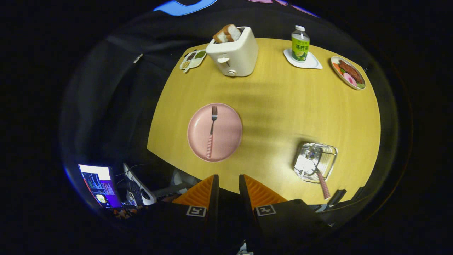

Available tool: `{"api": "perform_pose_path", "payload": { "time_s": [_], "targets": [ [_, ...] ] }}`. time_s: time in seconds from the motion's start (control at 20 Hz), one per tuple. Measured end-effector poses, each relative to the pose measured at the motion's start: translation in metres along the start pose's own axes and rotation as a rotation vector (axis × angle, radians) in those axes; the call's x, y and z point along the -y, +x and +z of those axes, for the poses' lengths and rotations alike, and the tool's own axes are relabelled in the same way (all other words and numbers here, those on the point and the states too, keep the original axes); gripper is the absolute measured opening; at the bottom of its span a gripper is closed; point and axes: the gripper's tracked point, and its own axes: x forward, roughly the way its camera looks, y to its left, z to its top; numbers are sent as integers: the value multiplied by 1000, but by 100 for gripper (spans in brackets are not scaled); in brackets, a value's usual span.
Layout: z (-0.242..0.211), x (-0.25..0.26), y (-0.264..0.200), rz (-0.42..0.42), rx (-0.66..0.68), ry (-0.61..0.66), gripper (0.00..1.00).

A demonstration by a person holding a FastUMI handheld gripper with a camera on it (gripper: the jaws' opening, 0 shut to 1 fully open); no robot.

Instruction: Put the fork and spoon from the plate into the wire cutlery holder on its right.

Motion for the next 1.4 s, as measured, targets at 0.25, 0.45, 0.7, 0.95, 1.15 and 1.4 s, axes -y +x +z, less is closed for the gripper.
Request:
{"api": "perform_pose_path", "payload": {
  "time_s": [0.25,0.45,0.7,0.95,1.15,1.4],
  "targets": [
    [4,-42,87,0,-29,31,36],
    [8,-55,149,-35,-61,64,36],
    [8,-55,196,-106,-89,75,36],
    [-4,-35,216,-201,-112,40,36],
    [1,-38,232,-235,-100,46,36],
    [3,-31,229,-264,-97,29,13]
  ]
}}
